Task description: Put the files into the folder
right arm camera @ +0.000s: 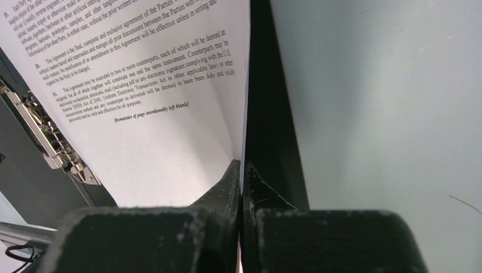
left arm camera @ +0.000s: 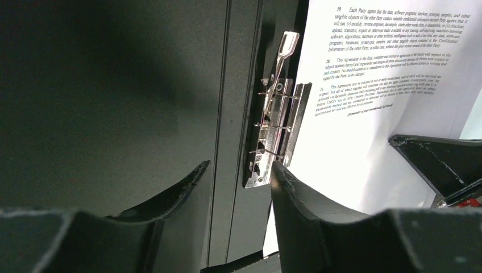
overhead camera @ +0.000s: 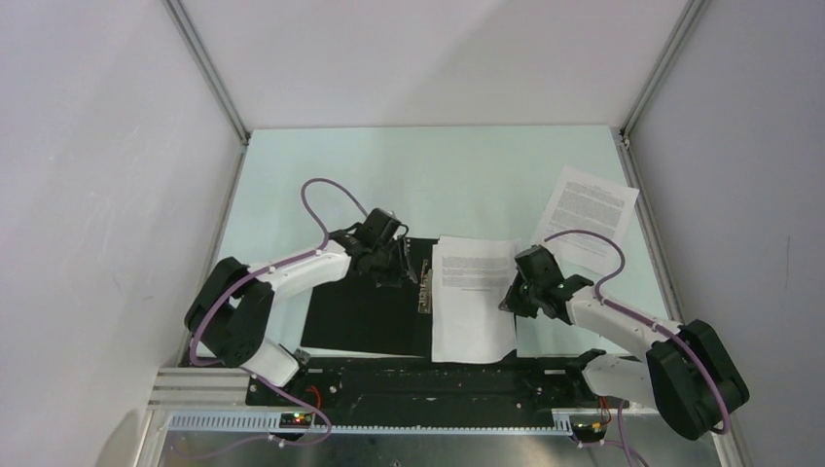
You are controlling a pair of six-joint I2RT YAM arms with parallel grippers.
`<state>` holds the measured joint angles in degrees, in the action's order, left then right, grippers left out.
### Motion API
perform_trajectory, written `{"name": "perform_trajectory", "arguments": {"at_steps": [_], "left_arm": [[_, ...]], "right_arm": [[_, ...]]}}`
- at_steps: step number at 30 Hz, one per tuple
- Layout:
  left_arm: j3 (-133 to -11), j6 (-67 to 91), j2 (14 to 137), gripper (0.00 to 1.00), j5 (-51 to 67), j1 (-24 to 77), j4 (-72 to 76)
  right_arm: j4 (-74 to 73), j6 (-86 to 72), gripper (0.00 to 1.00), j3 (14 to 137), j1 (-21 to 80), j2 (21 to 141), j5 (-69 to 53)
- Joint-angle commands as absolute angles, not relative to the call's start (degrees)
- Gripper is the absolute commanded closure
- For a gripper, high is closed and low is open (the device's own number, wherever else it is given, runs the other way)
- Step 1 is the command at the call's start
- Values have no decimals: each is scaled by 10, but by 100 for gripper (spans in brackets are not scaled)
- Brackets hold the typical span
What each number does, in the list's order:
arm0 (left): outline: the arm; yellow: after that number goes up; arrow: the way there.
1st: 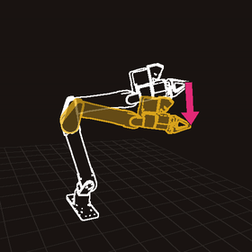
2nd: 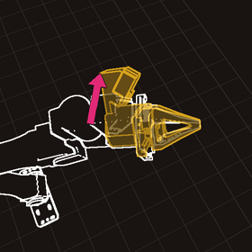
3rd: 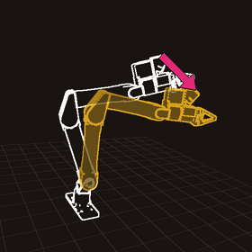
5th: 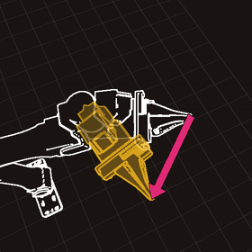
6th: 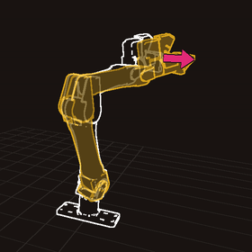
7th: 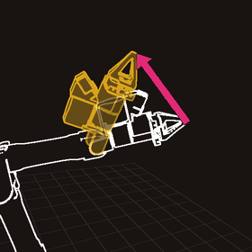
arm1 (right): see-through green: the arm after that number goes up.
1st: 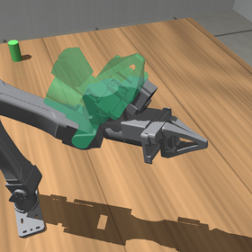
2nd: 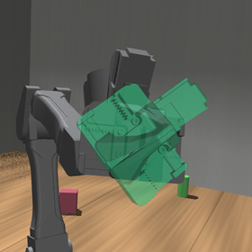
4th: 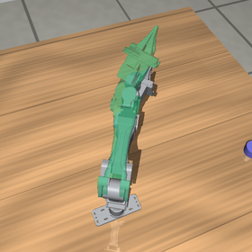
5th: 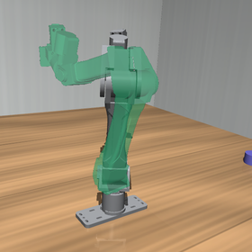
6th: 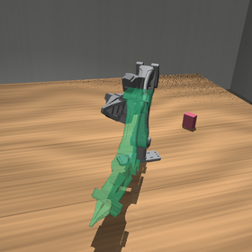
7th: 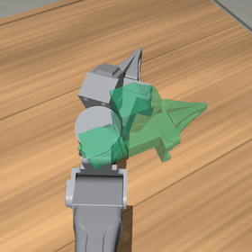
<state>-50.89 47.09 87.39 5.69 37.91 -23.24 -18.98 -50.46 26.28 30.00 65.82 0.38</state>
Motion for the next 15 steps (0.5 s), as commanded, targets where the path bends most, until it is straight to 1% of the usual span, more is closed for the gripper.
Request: {"name": "perform_trajectory", "arguments": {"at_steps": [1, 3, 4, 5, 6, 7, 8, 9, 10, 11, 13, 14, 15], "left_arm": [[-532, 454, 877, 45, 77, 383, -210], [-558, 430, 882, 36, 111, 382, -210], [-573, 419, 884, 33, 131, 382, -210], [-579, 410, 886, 27, 140, 380, -210], [-592, 406, 889, 25, 166, 379, -210], [-598, 403, 895, 21, 182, 376, -209], [-605, 404, 898, 19, 218, 373, -201], [-606, 409, 904, 16, 238, 369, -194], [-604, 413, 905, 13, 281, 366, -170], [-601, 424, 907, 12, 301, 362, -159], [-589, 448, 905, 6, 351, 358, -113], [-574, 461, 903, 3, 383, 354, -67], [-564, 503, 902, 2, 415, 351, -37]], "right_arm": [[-225, -487, 100, 283, 272, 631, 20], [-245, -465, 100, 299, 239, 588, -1], [-249, -457, 100, 305, 215, 561, -16], [-251, -441, 100, 318, 202, 550, -60], [-251, -437, 100, 325, 181, 535, -109], [-246, -429, 100, 340, 172, 526, -131], [-244, -426, 100, 349, 164, 523, -172], [-245, -425, 100, 368, 162, 521, -186], [-247, -426, 100, 377, 160, 519, -213], [-247, -430, 100, 394, 159, 516, -224], [-242, -449, 100, 412, 151, 512, -256], [-235, -455, 100, 418, 143, 511, -280], [-232, -469, 100, 430, 139, 510, -291]]}}
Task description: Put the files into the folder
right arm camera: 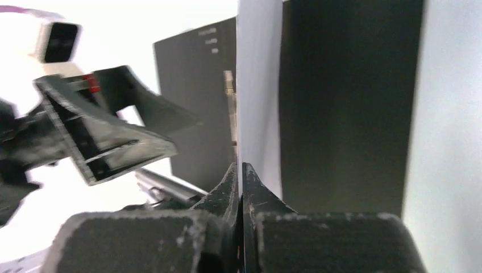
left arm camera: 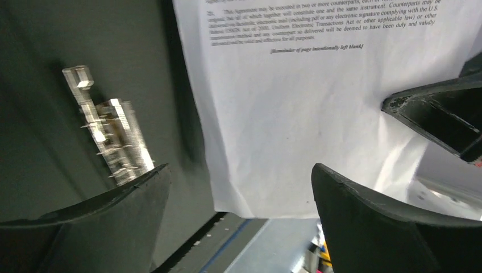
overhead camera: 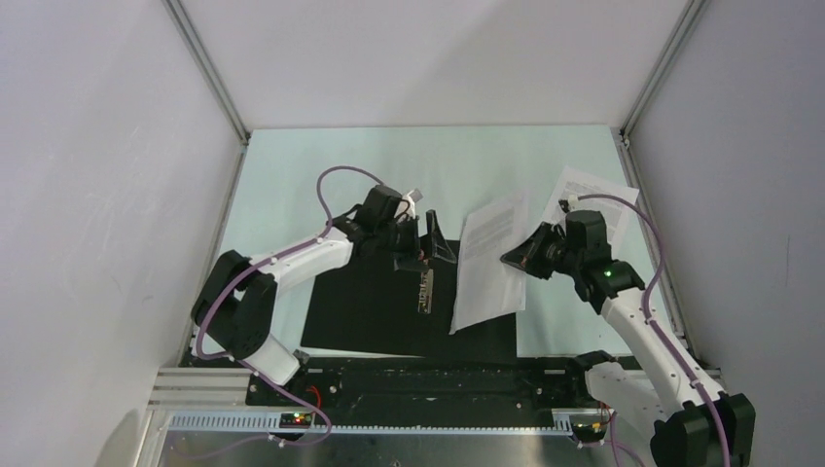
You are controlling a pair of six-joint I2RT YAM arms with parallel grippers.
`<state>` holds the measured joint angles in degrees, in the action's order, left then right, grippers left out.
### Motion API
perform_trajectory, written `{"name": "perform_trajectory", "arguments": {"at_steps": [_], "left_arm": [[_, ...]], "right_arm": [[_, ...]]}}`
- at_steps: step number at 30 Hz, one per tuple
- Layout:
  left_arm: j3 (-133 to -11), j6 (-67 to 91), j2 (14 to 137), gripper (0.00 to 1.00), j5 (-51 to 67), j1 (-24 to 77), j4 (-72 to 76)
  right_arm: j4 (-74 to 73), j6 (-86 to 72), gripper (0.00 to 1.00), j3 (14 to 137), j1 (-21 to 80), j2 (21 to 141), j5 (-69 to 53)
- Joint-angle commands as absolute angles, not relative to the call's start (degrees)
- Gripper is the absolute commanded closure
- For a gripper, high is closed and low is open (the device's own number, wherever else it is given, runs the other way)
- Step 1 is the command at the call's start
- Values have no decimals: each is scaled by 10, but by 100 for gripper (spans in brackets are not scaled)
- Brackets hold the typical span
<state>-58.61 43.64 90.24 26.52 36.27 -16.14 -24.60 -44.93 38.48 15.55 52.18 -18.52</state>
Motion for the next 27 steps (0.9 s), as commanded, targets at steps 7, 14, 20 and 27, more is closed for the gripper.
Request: {"name": "perform_trajectory", "arguments": {"at_steps": [7, 14, 20, 27], "left_arm": [[-472, 680, 890, 0, 476, 315, 212], [-446, 846, 888, 0, 486, 305, 481], [-425, 1094, 951, 0, 455, 297, 823], [-416, 1111, 925, 0, 446, 297, 836]], "right_arm": [[-220, -509, 100, 524, 123, 519, -363], [-171, -576, 100, 572, 118, 532, -419], [-129, -630, 100, 597, 113, 533, -443], [-137, -632, 100, 608, 112, 524, -437]]}}
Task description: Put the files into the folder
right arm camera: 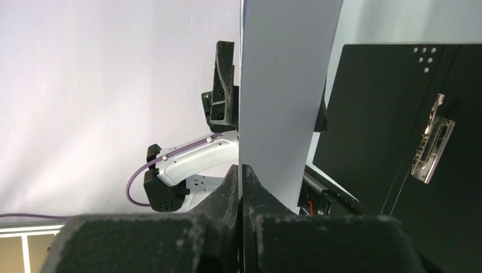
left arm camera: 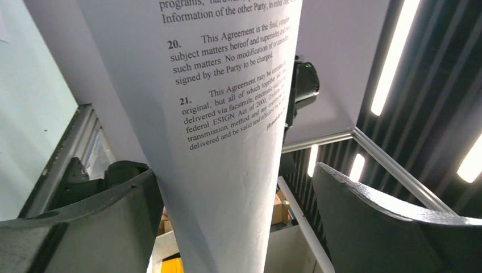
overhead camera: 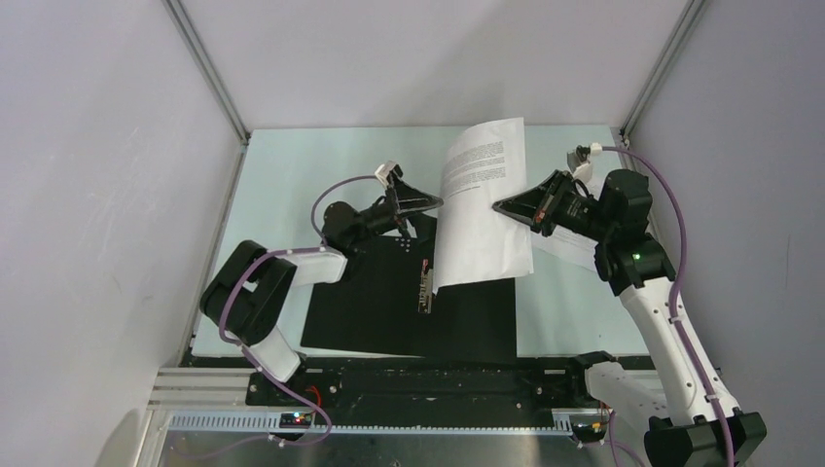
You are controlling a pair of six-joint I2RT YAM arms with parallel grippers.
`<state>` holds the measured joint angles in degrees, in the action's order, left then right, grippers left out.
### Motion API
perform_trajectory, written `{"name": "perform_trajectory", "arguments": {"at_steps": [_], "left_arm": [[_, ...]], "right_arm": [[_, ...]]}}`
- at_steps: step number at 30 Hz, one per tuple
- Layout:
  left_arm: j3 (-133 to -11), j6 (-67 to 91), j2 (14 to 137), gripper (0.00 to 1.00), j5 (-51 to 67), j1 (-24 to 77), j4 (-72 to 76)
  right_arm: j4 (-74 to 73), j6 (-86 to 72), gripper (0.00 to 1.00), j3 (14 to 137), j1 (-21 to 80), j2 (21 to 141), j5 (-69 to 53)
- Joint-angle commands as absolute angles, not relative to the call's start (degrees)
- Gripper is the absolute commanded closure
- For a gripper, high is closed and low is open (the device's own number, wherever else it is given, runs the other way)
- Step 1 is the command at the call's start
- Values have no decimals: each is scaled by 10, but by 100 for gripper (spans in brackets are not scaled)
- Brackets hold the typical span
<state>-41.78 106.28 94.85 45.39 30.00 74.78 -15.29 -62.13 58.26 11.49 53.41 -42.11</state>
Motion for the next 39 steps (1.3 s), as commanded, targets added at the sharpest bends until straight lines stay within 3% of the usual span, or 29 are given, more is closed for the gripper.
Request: {"name": "perform_trajectory", "arguments": {"at_steps": [1, 7, 17, 23, 30, 33, 39], "left_arm": [[-416, 1112, 915, 0, 444, 297, 836], [-408, 1124, 879, 4, 423, 295, 836], [-417, 1111, 861, 29, 437, 285, 804], [-426, 1005, 818, 52, 467, 285, 637], [-438, 777, 747, 95, 489, 285, 348], [-444, 676, 723, 100, 493, 285, 193], [-445, 611, 695, 100, 536, 285, 143]], "right_arm": [[-148, -624, 100, 608, 111, 522, -433], [-222, -570, 100, 608, 94, 510, -411], [-283, -485, 100, 608, 69, 504, -434], [-299, -454, 100, 614, 70, 504, -444], [-322, -394, 100, 600, 111, 490, -445], [-275, -416, 59, 541, 126, 477, -449], [-65, -534, 39, 410, 133, 476, -492]]}}
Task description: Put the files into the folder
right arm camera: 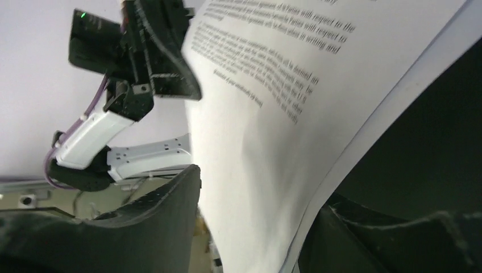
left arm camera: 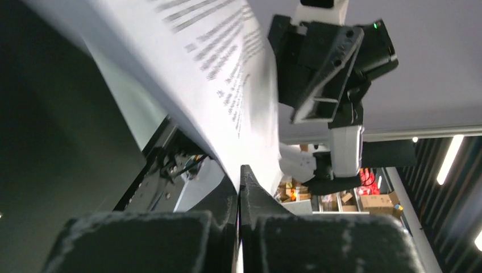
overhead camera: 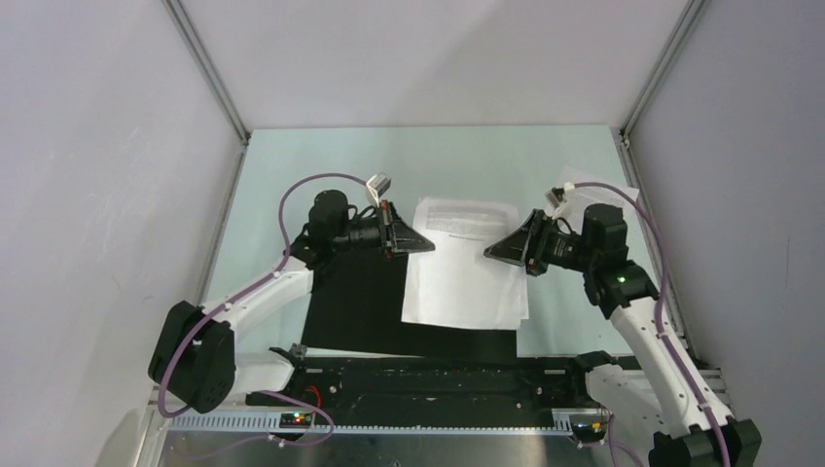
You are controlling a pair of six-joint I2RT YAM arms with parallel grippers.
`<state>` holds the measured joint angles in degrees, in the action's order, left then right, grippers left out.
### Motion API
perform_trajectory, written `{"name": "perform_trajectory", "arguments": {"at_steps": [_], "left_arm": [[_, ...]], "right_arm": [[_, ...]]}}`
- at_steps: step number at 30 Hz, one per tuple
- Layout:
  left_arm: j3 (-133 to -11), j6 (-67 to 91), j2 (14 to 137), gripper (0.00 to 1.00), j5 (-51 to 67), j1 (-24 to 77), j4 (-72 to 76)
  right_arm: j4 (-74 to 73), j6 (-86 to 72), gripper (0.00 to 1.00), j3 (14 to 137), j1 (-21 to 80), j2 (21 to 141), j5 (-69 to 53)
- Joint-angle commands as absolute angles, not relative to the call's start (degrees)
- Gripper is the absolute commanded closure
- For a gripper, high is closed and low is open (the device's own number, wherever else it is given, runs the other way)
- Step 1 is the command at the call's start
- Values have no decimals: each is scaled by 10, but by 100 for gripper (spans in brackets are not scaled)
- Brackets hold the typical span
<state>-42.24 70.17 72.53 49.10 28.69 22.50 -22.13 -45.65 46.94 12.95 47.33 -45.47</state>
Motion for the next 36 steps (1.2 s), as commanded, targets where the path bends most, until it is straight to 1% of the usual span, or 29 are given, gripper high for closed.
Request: {"name": "perform_trajectory", "arguments": {"at_steps": [1, 2, 9, 12, 15, 17, 19, 20, 22, 23, 24, 25, 26, 28, 29, 30, 31, 33, 34, 36], "left_arm": [[-445, 611, 691, 100, 538, 285, 143], [-445, 612, 685, 100, 545, 284, 143], [-458, 639, 629, 100, 572, 285, 142], [-464, 655, 609, 100, 579, 286, 142], [-465, 662, 597, 100, 578, 293, 142], [-462, 668, 595, 100, 574, 296, 142], [-457, 664, 592, 100, 567, 301, 136], [-456, 662, 592, 100, 565, 301, 129], [-455, 646, 593, 100, 555, 305, 104], [-459, 620, 592, 100, 544, 307, 88], [-463, 598, 592, 100, 524, 307, 34], [-479, 546, 593, 100, 510, 308, -46], [-495, 521, 594, 100, 483, 312, -75], [-500, 481, 594, 100, 459, 316, -115], [-499, 471, 596, 100, 453, 318, -124], [-497, 463, 598, 100, 444, 322, -126], [-496, 460, 602, 100, 444, 324, -128], [-494, 451, 603, 100, 440, 331, -128], [-493, 446, 601, 100, 440, 332, -128], [-495, 437, 595, 100, 436, 333, -129]], "right_arm": [[-49, -543, 37, 402, 132, 475, -493], [-29, -552, 35, 392, 131, 476, -493], [51, -612, 29, 386, 108, 448, -491], [101, -654, 28, 386, 96, 445, -501], [151, -690, 28, 386, 105, 451, -501], [157, -691, 30, 388, 120, 452, -491], [129, -667, 31, 399, 140, 450, -471], [92, -638, 32, 405, 148, 448, -446], [27, -593, 38, 424, 174, 441, -399], [3, -578, 45, 437, 188, 435, -380], [-46, -548, 52, 450, 195, 429, -338], [-70, -531, 56, 458, 211, 425, -311], [-115, -502, 61, 470, 219, 421, -258], [-147, -474, 66, 476, 241, 417, -203], [-152, -469, 68, 477, 252, 417, -190], [-156, -459, 73, 477, 263, 418, -173], [-149, -450, 74, 477, 267, 420, -171], [-135, -441, 62, 475, 278, 426, -180], [-132, -440, 52, 476, 279, 432, -184], [-133, -440, 44, 476, 279, 435, -181]]}}
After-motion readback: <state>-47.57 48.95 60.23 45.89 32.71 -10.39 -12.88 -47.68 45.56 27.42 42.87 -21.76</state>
